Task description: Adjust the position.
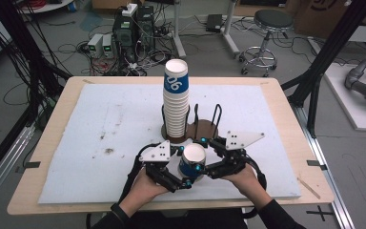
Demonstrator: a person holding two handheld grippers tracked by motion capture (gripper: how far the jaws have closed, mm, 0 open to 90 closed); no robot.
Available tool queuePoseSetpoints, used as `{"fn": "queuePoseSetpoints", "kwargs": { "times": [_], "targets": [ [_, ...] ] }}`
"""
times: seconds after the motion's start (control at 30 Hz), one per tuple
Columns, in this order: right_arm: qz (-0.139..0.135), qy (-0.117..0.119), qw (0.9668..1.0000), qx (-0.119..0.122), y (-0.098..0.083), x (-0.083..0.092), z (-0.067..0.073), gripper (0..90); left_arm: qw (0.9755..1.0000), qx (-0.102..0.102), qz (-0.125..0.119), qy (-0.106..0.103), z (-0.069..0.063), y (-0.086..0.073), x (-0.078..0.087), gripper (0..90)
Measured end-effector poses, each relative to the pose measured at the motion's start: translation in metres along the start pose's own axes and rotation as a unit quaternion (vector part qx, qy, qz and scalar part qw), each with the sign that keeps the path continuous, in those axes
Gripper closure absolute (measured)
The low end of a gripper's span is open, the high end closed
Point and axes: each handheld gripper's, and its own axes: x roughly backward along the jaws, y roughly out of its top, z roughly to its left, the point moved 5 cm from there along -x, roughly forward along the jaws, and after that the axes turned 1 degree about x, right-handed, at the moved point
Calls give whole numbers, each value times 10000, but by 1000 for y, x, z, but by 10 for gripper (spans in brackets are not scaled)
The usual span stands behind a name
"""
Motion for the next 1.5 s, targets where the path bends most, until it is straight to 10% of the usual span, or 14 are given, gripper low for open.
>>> {"fn": "queuePoseSetpoints", "kwargs": {
  "times": [0.8,1.03,1.2,1.5],
  "targets": [
    [102,64,9999,64,2,0,2,266,9984,-118,548,-116,3,2,-1,217],
    [577,148,9982,-27,7,13,-5,188,9906,-475,1272,145,5,7,5,223],
    [1141,-44,9930,292,8,12,-4,188,9781,-782,1900,332,4,9,5,228],
    [1541,28,9874,363,0,-3,4,259,9717,-866,2170,345,-1,9,0,232]
  ]
}}
